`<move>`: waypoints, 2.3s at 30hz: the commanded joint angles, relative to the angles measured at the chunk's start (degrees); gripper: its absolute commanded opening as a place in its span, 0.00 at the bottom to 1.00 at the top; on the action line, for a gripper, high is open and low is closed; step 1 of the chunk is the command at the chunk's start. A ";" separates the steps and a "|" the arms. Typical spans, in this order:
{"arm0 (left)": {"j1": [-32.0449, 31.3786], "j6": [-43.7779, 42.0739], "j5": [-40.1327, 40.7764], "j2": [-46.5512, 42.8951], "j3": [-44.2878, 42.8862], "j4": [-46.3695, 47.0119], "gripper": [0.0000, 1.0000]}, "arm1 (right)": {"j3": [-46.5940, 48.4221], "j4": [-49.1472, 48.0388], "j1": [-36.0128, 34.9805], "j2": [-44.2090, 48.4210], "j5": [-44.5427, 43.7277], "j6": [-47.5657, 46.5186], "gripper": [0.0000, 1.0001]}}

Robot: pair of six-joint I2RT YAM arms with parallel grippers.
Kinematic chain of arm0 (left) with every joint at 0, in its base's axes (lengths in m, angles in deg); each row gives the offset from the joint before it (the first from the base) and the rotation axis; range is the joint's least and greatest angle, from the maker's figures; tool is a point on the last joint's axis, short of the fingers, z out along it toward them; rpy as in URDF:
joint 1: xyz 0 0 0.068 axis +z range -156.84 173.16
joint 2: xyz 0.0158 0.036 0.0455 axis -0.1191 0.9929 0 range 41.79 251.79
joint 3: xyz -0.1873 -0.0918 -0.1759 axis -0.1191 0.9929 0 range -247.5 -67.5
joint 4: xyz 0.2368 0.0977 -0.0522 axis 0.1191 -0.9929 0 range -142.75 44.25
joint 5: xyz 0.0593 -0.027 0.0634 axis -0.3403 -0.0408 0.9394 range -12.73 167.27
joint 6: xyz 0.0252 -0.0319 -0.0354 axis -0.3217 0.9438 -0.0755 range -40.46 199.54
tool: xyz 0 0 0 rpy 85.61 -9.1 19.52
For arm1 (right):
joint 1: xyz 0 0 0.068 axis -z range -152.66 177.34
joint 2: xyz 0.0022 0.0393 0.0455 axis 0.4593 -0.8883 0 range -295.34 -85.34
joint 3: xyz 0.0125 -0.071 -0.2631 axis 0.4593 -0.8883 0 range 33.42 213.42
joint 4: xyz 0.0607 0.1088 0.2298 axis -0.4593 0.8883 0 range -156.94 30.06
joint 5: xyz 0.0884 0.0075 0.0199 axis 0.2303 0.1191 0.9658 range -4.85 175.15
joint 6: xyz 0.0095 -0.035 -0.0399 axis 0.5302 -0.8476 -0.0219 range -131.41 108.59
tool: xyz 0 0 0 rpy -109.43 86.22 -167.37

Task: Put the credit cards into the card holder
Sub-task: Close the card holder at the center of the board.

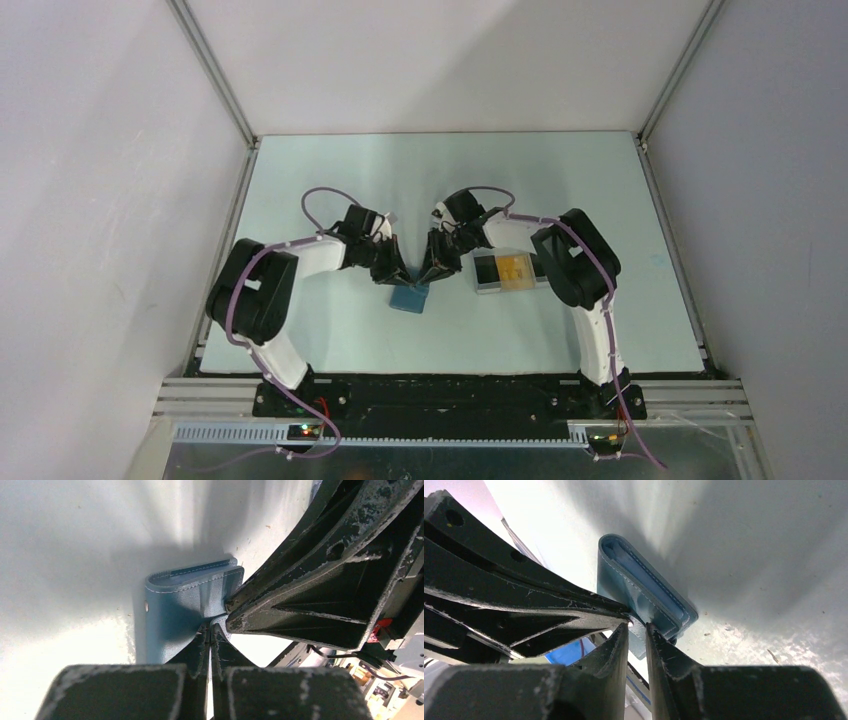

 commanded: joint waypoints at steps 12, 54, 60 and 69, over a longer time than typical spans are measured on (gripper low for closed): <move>-1.68 -3.15 2.66 2.79 -3.86 -0.40 0.00 | -0.20 7.90 -0.21 7.82 -3.45 -7.45 0.23; -3.19 -4.42 8.21 -1.37 -0.84 -4.47 0.00 | 2.18 6.53 -3.45 4.64 -5.39 -6.88 0.05; -3.55 -4.36 8.48 -2.00 -0.66 -4.63 0.00 | 1.54 4.90 -3.29 6.85 -4.51 -6.91 0.05; -3.96 -4.11 8.34 -1.57 -1.11 -4.76 0.00 | 0.24 3.38 -3.25 7.84 -5.27 -7.46 0.05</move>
